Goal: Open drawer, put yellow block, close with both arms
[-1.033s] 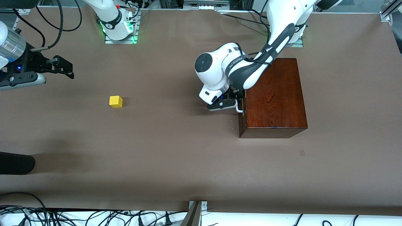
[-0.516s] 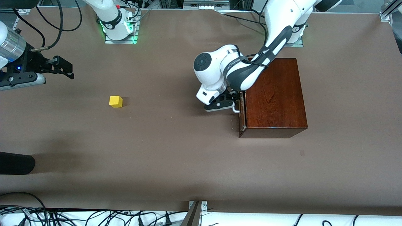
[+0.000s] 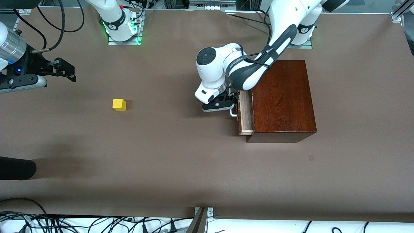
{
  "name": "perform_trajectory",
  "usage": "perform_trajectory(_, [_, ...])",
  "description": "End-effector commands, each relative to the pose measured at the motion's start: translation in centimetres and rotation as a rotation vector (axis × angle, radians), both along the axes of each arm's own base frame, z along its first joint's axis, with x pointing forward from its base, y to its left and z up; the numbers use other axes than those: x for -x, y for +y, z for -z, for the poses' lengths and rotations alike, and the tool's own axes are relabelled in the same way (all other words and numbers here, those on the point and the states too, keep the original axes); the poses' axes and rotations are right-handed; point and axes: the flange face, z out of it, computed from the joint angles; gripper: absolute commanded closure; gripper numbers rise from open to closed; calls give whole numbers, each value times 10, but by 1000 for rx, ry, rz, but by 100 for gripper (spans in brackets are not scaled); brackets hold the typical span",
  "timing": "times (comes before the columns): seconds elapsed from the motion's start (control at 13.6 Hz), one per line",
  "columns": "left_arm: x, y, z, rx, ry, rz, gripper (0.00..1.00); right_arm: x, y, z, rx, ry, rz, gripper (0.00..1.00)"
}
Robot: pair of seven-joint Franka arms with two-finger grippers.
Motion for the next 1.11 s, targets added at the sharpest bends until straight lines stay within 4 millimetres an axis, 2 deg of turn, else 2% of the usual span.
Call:
perform_trajectory(0.0, [1,-41,-10,257,-18,-60,0,-4,1,-4,-9,-26,-9,0])
perform_trajectory(0.07, [7,-42,-7,233,-8,-42,0,-9,4,4,-11,-28,-11,0])
perform_trajectory(0.22, [32,-54,5,146,27,-6,0,-11,12,2,-11,-48,-15,0])
perform_trajectory(0.44, [39,-59,10,136,38,6,0,-13,5,4,-18,-47,0,0])
perform_trajectory(0.59, [37,-57,12,137,42,3,0,-13,1,4,-16,-44,7,0])
perform_trajectory(0.74, [24,-47,12,140,43,-26,0,-14,1,7,-1,-42,-6,0])
perform_trajectory(0.89, [8,-34,22,137,45,-65,0,-14,0,11,2,-28,-10,0])
perform_trajectory(1.03, [-4,-38,16,166,34,-93,0,-15,9,36,15,54,-22,0])
